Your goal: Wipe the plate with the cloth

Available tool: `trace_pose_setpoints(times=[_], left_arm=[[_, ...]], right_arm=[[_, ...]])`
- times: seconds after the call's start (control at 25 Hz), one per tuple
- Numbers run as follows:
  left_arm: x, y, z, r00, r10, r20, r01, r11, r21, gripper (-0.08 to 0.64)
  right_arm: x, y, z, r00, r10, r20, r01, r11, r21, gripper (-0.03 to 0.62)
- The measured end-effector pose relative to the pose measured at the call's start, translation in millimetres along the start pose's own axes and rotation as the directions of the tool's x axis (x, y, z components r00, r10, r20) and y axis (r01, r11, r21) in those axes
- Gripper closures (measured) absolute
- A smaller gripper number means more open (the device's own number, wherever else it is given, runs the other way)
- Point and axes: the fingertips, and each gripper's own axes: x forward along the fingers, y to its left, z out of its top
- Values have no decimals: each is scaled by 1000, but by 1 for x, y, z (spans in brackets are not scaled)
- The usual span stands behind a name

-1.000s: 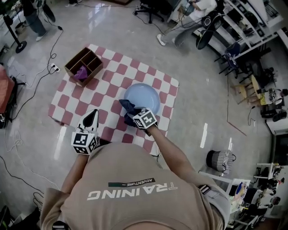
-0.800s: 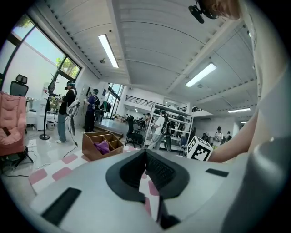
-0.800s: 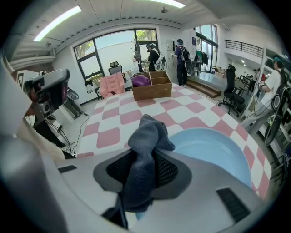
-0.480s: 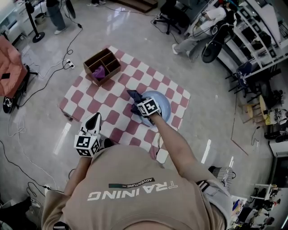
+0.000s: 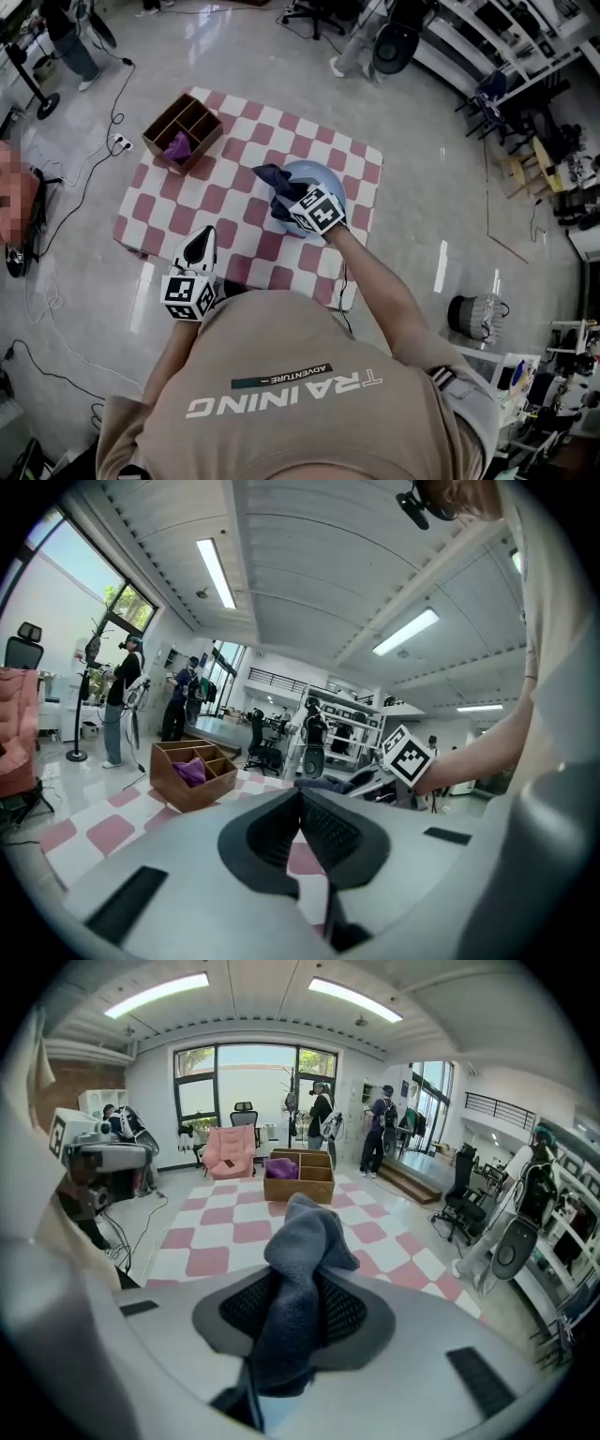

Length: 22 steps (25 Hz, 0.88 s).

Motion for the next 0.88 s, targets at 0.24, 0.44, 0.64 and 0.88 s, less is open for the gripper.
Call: trace_pose_setpoints(times=[0.24, 0.44, 0.64, 0.88], left_arm=[[33, -38, -5, 987, -151, -50, 153, 987, 39, 546], [53, -75, -17, 956, -274, -108, 280, 959, 46, 546], [66, -105, -16, 925, -356, -132, 366, 929, 63, 546], [70, -113, -13, 919, -368, -142, 381, 922, 71, 546]], right_arm=[[-61, 25, -65, 999, -47, -7, 47, 993, 104, 463], [-104, 43, -137, 991, -113, -64, 126, 958, 256, 463], [-127, 58, -185, 980, -164, -117, 196, 912, 362, 463], [-127, 63, -215, 964, -176, -200, 242, 894, 376, 463]])
